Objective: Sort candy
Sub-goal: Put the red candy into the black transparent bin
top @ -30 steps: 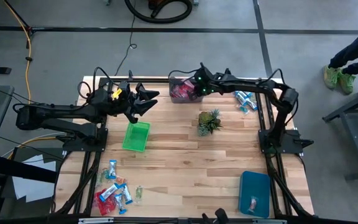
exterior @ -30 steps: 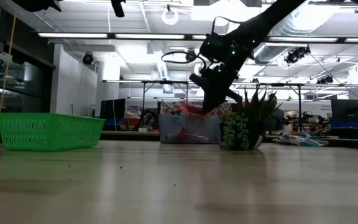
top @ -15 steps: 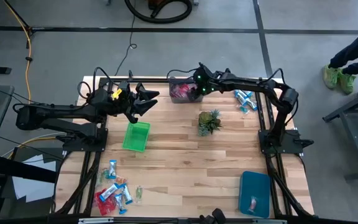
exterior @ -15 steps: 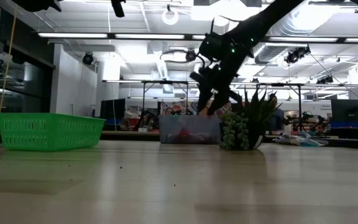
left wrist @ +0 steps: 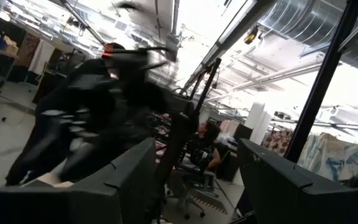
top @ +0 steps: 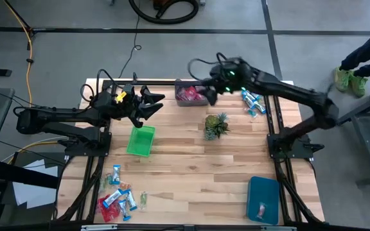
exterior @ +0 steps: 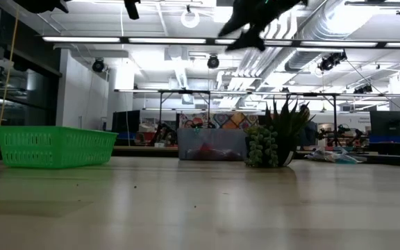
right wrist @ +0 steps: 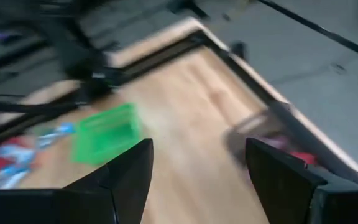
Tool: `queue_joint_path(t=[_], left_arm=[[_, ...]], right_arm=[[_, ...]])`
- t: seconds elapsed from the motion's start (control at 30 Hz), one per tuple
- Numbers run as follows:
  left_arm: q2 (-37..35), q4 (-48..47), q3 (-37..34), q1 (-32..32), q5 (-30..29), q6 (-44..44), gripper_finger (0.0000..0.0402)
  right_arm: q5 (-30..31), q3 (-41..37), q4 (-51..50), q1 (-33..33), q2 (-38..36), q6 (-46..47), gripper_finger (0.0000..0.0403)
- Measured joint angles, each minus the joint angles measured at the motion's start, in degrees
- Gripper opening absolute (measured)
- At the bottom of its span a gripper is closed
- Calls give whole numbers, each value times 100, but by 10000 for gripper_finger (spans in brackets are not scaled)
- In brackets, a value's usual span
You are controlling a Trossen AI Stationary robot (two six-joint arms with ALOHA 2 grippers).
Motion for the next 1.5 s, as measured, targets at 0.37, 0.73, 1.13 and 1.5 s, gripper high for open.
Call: queue_joint_path(t=[0.37,0.73,1.13,1.5], left_arm=[[33,-1374,344,6,37,1043,213],[343,-4746,1882,6,44,2464,213],[352,-4540,1869,-20,173,2082,213],[293,-5920,2020,-639,398,1211,213]], right_arm=[[79,-2207,3065,1672,-1831,1258,250],[954,-2591,3602,1935,-1704,319,250],[1081,-2536,3573,1924,-1502,-1100,250],[1078,-2536,3551,1924,-1502,-1103,250]])
